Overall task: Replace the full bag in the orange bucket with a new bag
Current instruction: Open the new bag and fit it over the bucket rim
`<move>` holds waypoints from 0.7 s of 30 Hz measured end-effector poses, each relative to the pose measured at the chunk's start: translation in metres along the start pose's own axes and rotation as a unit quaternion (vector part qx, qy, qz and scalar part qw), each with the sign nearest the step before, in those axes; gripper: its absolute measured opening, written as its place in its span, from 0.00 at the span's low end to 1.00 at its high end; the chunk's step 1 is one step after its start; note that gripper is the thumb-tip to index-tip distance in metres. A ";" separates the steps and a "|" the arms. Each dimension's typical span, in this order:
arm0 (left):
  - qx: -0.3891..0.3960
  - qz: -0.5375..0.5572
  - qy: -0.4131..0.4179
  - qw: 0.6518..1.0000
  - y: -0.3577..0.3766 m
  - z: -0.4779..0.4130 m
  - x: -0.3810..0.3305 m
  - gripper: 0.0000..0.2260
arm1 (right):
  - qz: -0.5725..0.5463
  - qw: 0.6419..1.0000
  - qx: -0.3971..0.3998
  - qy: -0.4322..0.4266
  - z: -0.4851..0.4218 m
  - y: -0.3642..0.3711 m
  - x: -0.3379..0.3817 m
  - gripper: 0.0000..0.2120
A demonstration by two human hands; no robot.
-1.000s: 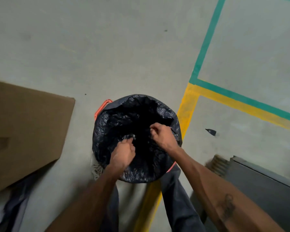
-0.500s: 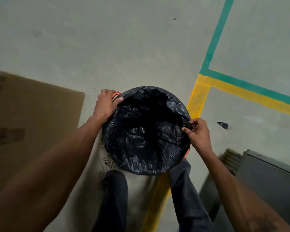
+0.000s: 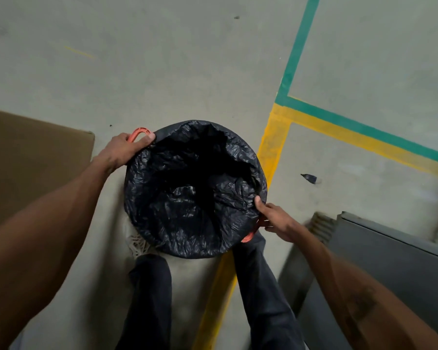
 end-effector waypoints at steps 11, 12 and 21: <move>-0.183 -0.149 0.046 0.971 0.002 0.066 -0.032 0.16 | 0.066 0.983 -0.158 0.061 0.015 -0.022 0.038 0.30; -0.191 -0.146 0.029 0.970 0.004 0.071 -0.029 0.17 | 0.092 0.977 -0.186 0.043 0.015 -0.027 0.044 0.30; -0.204 -0.060 -0.053 0.976 0.022 0.095 -0.019 0.16 | 0.213 0.924 -0.316 -0.023 0.026 -0.080 0.116 0.27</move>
Point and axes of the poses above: each hand's wrist, its own z-axis away from the middle knuckle, its own y-axis out of the palm, x = y × z, the point moved 7 cm from there along -z, towards the middle knuckle
